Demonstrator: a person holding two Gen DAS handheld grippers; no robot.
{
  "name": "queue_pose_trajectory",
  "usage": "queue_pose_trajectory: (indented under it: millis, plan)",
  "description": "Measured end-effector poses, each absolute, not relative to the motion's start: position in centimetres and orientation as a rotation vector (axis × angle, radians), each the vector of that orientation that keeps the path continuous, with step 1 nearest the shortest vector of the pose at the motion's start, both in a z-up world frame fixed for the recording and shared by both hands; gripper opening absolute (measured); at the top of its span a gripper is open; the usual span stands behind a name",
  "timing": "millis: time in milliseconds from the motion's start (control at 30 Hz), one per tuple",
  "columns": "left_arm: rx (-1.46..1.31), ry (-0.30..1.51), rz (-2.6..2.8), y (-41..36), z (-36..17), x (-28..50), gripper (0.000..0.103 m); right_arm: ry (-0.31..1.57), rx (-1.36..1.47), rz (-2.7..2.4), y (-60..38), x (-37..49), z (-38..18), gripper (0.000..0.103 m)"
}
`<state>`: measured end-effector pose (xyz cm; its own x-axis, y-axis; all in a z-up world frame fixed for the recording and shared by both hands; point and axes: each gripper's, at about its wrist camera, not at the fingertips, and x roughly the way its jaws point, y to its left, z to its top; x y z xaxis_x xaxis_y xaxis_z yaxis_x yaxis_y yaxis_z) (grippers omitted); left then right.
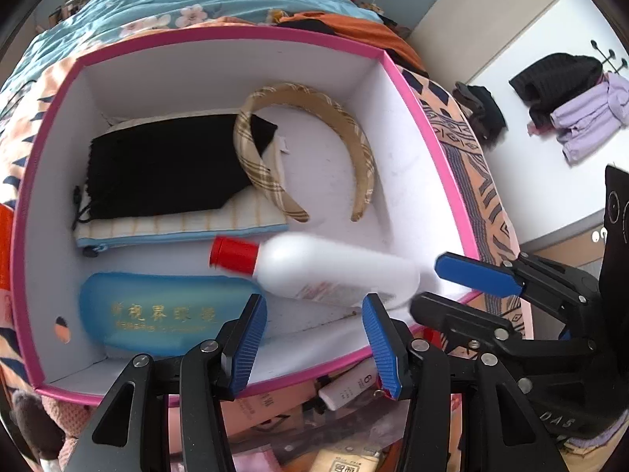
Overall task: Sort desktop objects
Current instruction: 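Lower the lotion bottle into the box beside the glasses case and release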
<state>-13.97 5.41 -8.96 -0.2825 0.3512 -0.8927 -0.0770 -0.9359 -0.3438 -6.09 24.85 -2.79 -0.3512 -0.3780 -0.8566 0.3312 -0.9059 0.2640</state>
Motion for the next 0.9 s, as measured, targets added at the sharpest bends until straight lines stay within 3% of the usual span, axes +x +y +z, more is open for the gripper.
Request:
queue_pose_trajectory:
  millis: [667, 900]
  plan:
    - [-1.600, -0.314, 2.361, 3.5, -8.3, -14.4, 0.051, 0.001, 1.466, -2.309, 24.7, -7.0, -4.0, 0.041]
    - [-1.483, -0.279, 2.434, 4.2, -6.7, -12.7, 0.061, -0.093, 1.407, -2.317, 25.3, -6.4, -3.3, 0.041]
